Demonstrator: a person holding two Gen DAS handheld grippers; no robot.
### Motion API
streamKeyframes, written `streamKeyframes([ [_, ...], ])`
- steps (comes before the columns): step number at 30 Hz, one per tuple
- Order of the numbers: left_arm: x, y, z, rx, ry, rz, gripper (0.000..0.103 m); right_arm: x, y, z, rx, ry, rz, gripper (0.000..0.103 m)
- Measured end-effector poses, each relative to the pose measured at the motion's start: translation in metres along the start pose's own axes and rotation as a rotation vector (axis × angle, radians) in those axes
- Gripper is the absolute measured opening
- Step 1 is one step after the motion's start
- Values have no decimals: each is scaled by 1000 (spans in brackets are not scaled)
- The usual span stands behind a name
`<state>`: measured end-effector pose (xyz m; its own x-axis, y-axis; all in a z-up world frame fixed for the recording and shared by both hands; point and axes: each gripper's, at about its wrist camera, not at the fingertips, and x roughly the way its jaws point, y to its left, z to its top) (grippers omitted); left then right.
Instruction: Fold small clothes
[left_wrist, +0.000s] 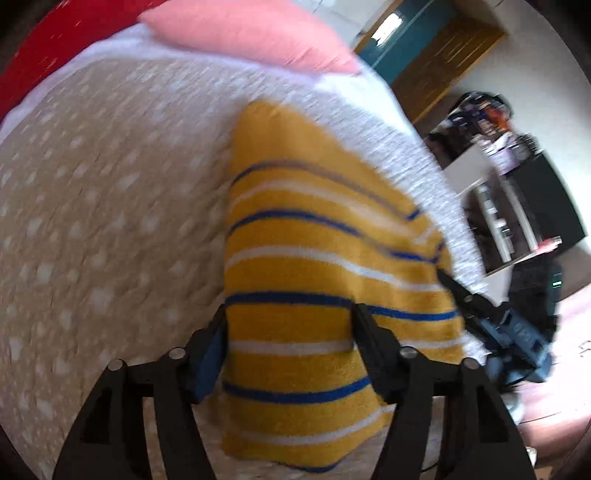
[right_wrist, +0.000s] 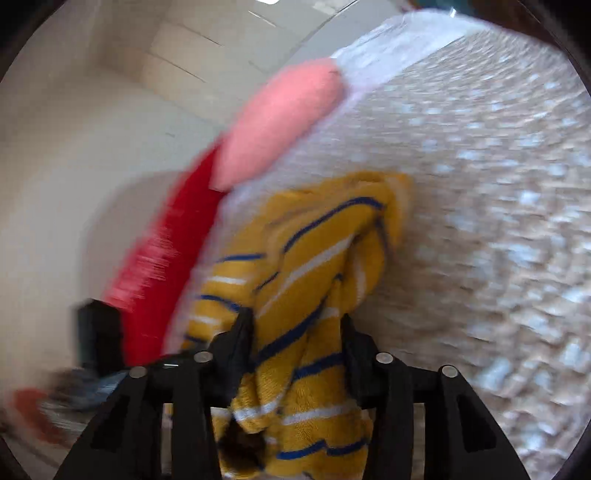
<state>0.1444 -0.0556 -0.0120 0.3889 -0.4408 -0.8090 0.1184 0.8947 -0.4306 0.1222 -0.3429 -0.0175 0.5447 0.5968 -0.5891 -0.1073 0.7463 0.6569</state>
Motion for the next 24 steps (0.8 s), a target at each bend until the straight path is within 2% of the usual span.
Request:
streamKeyframes([
  [1, -1, 3, -5, -18, -5, -20, 69, -1, 0, -5, -8, 0, -53, 53],
  [5, -28, 8, -31, -83, -65, -56, 68, -36, 23, -16, -59, -111, -102, 53],
  [7, -43, 7, -45, -89, -105, -47, 68, -50, 49, -19, -127, -154, -87, 53],
  [9, -63, 6, -63, -95, -160, -14, 68, -50, 70, -24, -184, -135, -53, 53],
  [10, -73, 4, -71, -91, -189, 13, 68, -44, 79, -28, -208, -110, -24, 53],
  [11, -88, -1, -82, -69, -244, 73, 68, -38, 83, -31, -217, -88, -6, 53],
  [13, -116, -13, -97, -21, -362, 196, 68, -15, 82, -36, -199, -15, 10, 61],
  [15, -147, -25, -114, 25, -479, 289, 73, 13, 67, -41, -160, 65, -52, 59],
  [16, -162, -31, -121, 45, -542, 331, 76, 20, 62, -44, -156, 69, -98, 57],
  [18, -196, -44, -139, 77, -699, 401, 93, 9, 71, -49, -180, 28, -129, 57],
  [20, -222, -51, -153, 67, -802, 444, 102, -11, 85, -58, -221, -5, -176, 58],
  [22, -237, -57, -162, 56, -839, 445, 103, -36, 102, -72, -268, -57, -201, 62],
  [24, -247, -63, -169, 44, -840, 428, 103, -61, 116, -89, -306, -114, -233, 68],
])
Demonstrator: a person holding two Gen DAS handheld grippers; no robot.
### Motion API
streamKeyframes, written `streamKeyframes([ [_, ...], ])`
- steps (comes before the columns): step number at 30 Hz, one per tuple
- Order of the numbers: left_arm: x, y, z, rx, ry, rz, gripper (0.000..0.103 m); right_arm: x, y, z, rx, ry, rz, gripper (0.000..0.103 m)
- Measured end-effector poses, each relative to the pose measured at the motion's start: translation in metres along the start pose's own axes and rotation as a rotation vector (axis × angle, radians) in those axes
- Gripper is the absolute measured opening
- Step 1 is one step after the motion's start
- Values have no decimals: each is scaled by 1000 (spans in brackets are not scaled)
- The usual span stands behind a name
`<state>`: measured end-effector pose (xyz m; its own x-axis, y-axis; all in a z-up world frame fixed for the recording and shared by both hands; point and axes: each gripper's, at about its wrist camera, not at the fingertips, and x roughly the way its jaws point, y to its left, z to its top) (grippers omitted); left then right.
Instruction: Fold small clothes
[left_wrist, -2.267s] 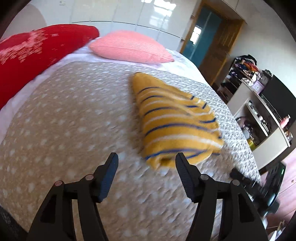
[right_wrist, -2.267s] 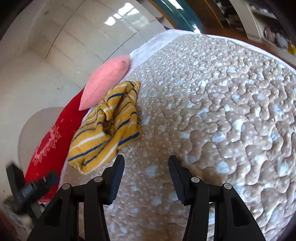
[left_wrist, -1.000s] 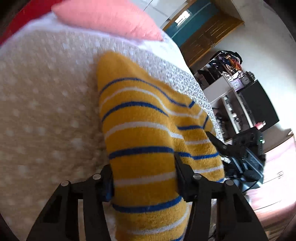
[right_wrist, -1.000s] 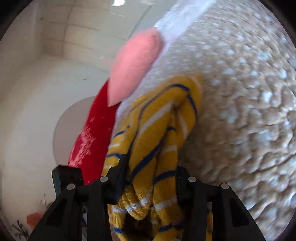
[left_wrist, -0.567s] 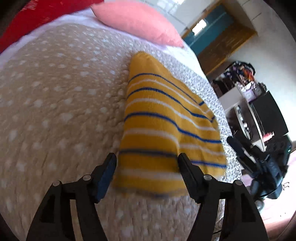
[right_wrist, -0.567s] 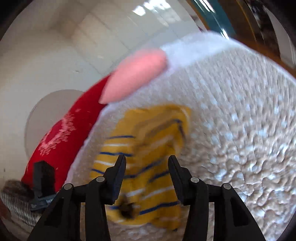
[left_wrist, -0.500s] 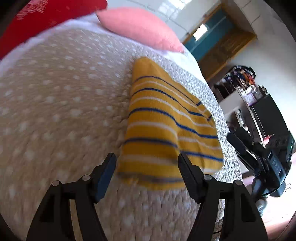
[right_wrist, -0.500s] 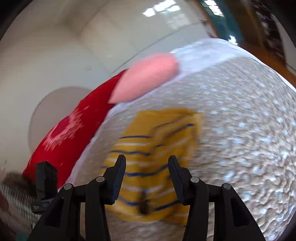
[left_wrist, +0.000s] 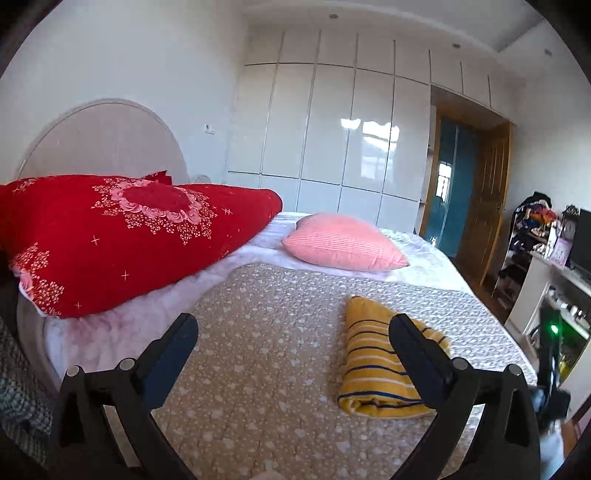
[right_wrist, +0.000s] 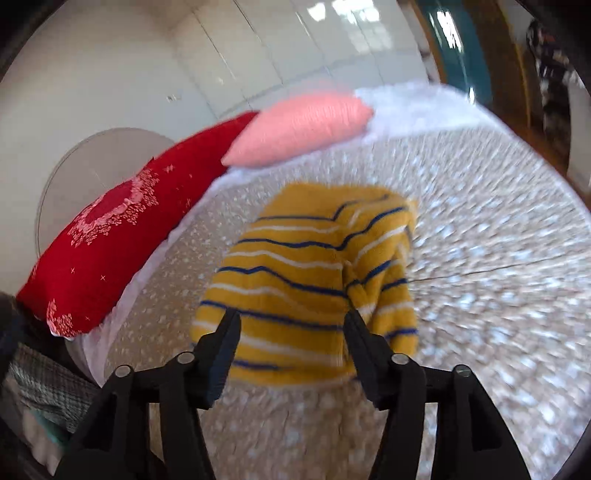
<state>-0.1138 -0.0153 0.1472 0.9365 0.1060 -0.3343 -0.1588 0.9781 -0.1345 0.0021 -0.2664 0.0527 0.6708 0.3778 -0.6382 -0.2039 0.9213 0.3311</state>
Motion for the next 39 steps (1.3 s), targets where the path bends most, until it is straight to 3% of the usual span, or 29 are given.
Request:
streamKeyframes([
  [4, -5, -6, -5, 3, 44, -86, 103, -42, 7, -20, -24, -48, -64, 74],
  [8, 16, -36, -23, 79, 283, -207, 103, -64, 6, -41, -10, -53, -122, 75],
  [10, 19, -46, -34, 89, 350, -238, 103, -70, 2, -49, -5, -53, -146, 75],
  [16, 17, -64, -48, 114, 367, -182, 103, -75, -11, -56, 7, -34, -231, 75],
  [27, 30, -60, -69, 175, 448, -28, 103, -72, 2, -68, -43, -3, -264, 78],
  [39, 36, -59, -79, 161, 498, -38, 103, -58, 12, -75, -81, 40, -269, 79],
])
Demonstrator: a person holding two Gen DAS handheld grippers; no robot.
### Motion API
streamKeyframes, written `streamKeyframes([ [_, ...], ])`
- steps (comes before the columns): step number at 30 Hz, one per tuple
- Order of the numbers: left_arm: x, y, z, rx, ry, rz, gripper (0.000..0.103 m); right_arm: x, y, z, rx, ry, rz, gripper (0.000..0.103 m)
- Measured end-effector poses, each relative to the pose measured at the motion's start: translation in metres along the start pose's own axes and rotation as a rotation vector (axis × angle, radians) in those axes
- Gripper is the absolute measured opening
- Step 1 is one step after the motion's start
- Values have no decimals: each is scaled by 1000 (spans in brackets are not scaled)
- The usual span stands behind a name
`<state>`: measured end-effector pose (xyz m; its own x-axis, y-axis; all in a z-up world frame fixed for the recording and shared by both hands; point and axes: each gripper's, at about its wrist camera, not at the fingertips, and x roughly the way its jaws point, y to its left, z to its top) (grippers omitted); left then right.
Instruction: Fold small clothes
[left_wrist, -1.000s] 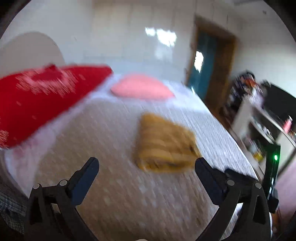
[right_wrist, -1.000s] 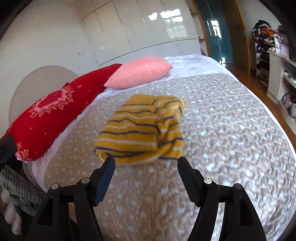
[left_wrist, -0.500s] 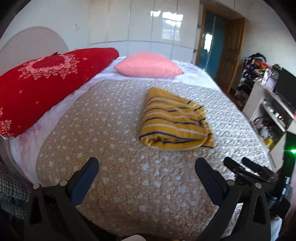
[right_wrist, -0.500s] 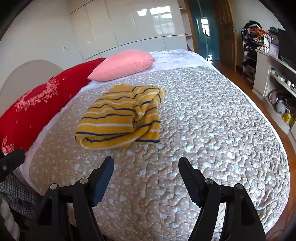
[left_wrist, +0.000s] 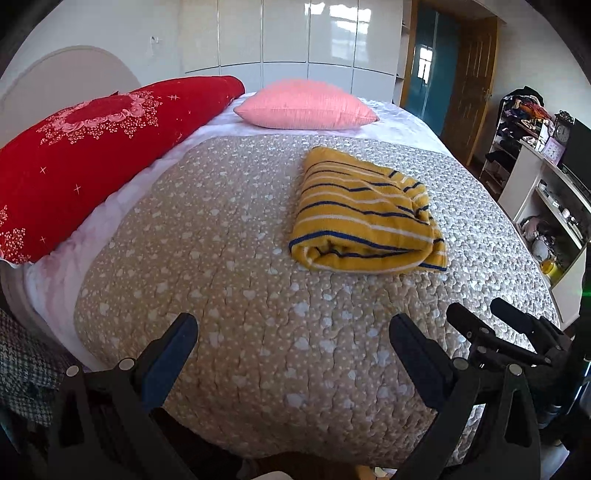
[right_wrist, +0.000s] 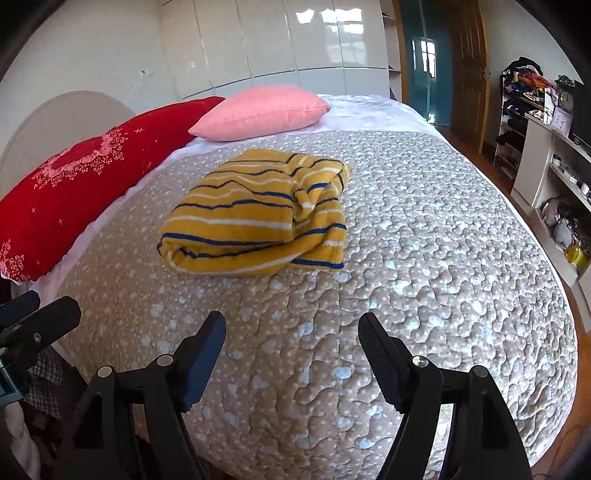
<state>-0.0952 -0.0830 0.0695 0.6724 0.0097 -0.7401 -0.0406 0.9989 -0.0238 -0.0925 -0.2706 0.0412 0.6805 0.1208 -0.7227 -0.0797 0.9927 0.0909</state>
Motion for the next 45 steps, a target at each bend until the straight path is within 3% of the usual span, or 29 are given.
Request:
streamKeyframes([
  [45, 26, -8, -16, 18, 98, -26, 103, 19, 0, -7, -27, 58, -2, 83],
])
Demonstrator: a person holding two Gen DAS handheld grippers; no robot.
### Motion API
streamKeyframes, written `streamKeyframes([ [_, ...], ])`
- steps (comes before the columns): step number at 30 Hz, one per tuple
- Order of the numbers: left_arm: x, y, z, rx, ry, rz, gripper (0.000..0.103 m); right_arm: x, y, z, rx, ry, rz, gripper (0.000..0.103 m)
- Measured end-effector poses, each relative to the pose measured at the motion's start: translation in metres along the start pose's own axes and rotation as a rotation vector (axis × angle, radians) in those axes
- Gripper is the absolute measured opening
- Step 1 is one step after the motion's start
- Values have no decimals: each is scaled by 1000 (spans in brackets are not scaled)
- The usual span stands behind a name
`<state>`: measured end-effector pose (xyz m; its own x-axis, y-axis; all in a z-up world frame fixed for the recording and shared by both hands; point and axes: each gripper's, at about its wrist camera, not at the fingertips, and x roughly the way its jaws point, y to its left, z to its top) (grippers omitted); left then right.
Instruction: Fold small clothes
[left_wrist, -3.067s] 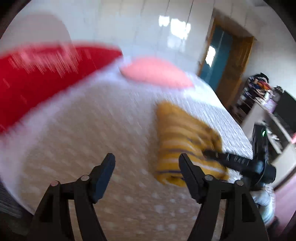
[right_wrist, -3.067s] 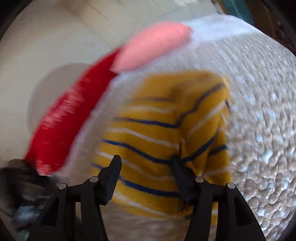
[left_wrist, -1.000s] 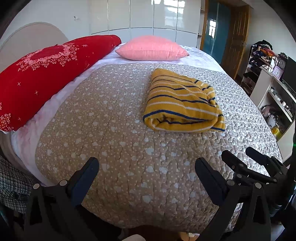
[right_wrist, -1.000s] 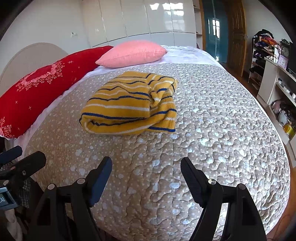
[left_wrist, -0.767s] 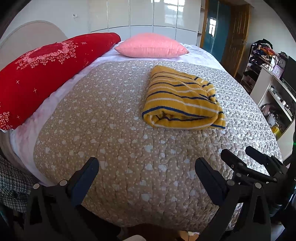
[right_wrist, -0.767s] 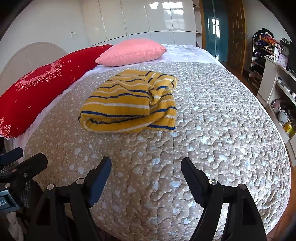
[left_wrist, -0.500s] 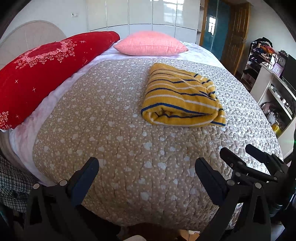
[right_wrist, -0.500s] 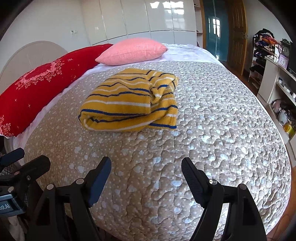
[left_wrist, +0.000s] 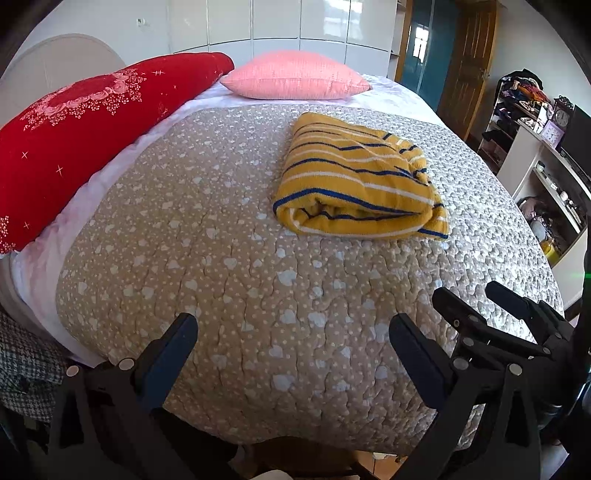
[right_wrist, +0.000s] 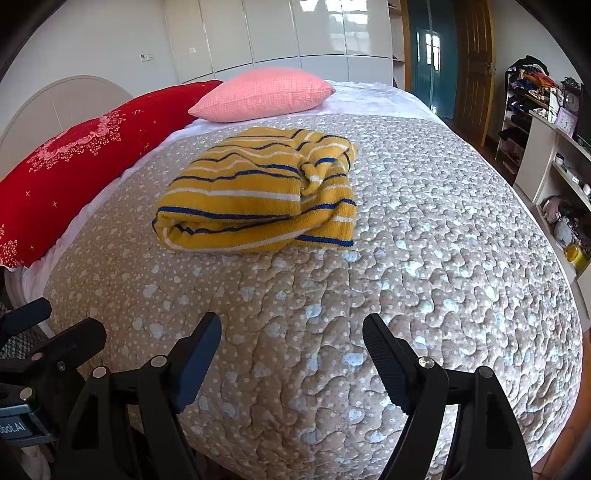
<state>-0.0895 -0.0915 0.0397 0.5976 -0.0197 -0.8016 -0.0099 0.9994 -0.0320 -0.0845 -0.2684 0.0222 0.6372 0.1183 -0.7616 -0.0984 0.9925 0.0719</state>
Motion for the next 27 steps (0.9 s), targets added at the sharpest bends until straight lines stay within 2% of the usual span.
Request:
streamKeyframes([
  [27, 9, 3, -4, -10, 29, -6, 103, 5, -4, -3, 21, 13, -11, 84],
])
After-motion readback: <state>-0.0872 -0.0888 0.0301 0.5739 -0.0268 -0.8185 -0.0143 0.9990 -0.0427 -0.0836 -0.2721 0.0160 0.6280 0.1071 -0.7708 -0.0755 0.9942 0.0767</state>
